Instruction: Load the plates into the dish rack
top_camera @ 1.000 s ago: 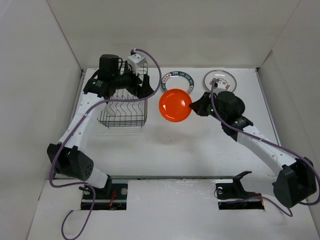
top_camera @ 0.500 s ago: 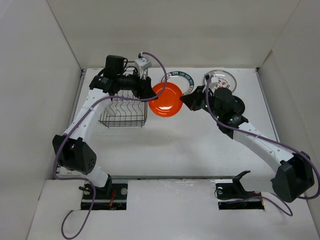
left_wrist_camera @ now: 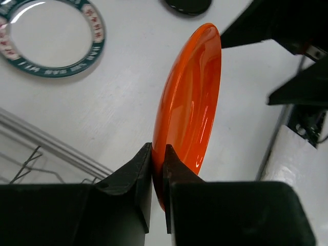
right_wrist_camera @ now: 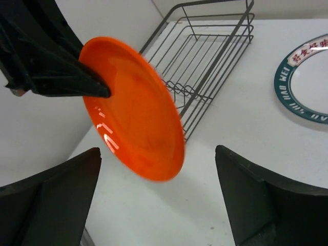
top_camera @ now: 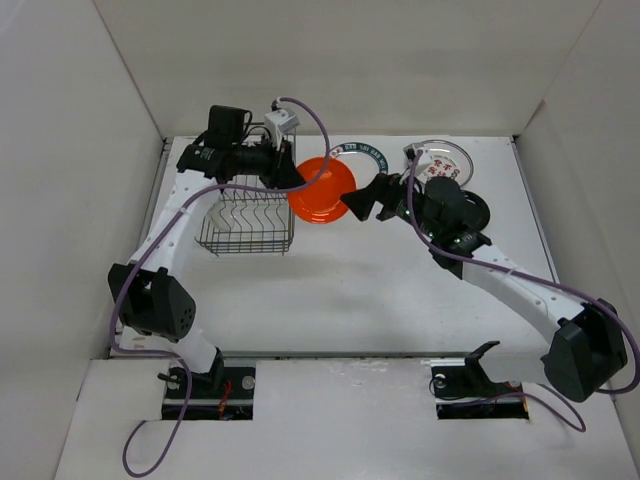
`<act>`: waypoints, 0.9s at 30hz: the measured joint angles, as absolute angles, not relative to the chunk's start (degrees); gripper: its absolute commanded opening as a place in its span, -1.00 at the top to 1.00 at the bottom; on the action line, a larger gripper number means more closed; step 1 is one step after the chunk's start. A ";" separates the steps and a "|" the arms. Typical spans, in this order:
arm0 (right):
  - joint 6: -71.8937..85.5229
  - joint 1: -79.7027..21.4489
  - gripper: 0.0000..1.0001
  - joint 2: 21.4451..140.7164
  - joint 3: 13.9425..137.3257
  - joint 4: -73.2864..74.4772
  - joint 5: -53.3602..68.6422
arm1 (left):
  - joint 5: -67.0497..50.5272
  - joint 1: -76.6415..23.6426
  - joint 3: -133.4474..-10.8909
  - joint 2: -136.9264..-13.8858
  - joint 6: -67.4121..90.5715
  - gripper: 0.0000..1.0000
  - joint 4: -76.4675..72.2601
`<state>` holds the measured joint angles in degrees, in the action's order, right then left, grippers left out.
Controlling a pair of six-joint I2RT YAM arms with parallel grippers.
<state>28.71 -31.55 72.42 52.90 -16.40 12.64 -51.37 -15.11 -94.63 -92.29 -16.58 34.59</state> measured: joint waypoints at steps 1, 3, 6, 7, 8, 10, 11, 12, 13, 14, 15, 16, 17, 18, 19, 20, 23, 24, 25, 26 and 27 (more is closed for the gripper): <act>28.80 -31.68 -1.00 72.42 52.90 -16.67 12.16 | -49.78 -14.59 -94.67 -92.25 -15.70 1.00 33.98; 28.88 -31.94 -1.00 72.42 52.90 -16.67 10.46 | -43.59 -13.10 -94.67 -91.88 -13.91 1.00 32.56; 28.93 -31.94 -1.00 72.42 52.90 -15.70 7.77 | -29.67 -11.22 -94.67 -90.45 -12.14 1.00 31.40; 28.88 -31.94 -1.00 72.42 52.90 -15.09 6.83 | -25.21 -10.74 -94.67 -89.84 -11.77 1.00 31.14; 28.86 -31.99 -1.00 72.42 52.90 -14.46 5.93 | -20.36 -10.39 -94.67 -89.10 -11.51 1.00 30.94; 28.75 -32.01 -1.00 72.44 52.90 -12.97 4.36 | -10.35 -10.07 -94.67 -87.55 -11.00 1.00 30.87; 28.69 -32.05 -1.00 72.51 52.93 -12.19 3.66 | -6.66 -10.00 -94.67 -87.02 -10.61 1.00 30.87; 28.62 -32.12 -1.00 72.71 52.95 -11.60 3.09 | -2.96 -9.91 -94.67 -86.63 -10.17 1.00 30.89; 28.58 -32.18 -1.00 72.93 53.06 -10.92 2.52 | 1.58 -9.87 -94.67 -86.32 -9.69 1.00 30.92; 28.47 -32.23 -1.00 73.19 53.21 -9.89 1.89 | 5.08 -9.82 -94.67 -86.30 -9.19 1.00 30.94; 28.45 -32.32 -1.00 73.63 53.52 -9.34 1.74 | 7.92 -9.76 -94.61 -86.30 -8.84 1.00 30.94; 28.42 -32.34 -1.00 74.08 53.87 -8.82 1.45 | 11.22 -9.76 -94.19 -86.35 -8.40 1.00 30.68; 28.38 -32.32 -1.00 74.61 54.22 -8.32 1.21 | 13.96 -9.74 -93.71 -86.35 -8.10 1.00 30.55; 28.32 -32.34 -1.00 75.11 54.57 -7.64 1.02 | 16.71 -9.74 -92.92 -86.35 -7.84 1.00 30.24; 28.27 -32.34 -1.00 75.44 54.78 -7.20 0.84 | 19.42 -9.72 -92.01 -86.35 -7.75 1.00 29.74; 28.27 -32.34 -1.00 75.77 54.98 -6.59 0.73 | 21.96 -9.72 -91.11 -86.46 -7.64 1.00 29.52; 28.27 -32.34 -1.00 76.05 55.05 -5.45 0.40 | 26.72 -9.50 -89.54 -87.53 -7.49 1.00 29.56; 28.27 -32.34 -1.00 76.18 55.07 -5.26 0.34 | 27.70 -9.26 -89.49 -88.20 -7.29 1.00 29.58; 28.27 -32.34 -1.00 76.31 55.18 -4.89 0.36 | 28.29 -9.10 -89.49 -88.79 -7.11 1.00 29.54; 28.27 -32.34 -1.00 76.47 55.35 -4.58 0.34 | 28.56 -8.95 -89.49 -89.45 -6.85 1.00 29.58; 28.27 -32.34 -1.00 76.60 55.46 -4.43 0.34 | 28.62 -8.88 -89.49 -90.08 -6.55 1.00 29.63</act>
<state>28.27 -32.34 76.60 55.46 -4.43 0.34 28.62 -8.88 -89.49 -90.08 -6.55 29.63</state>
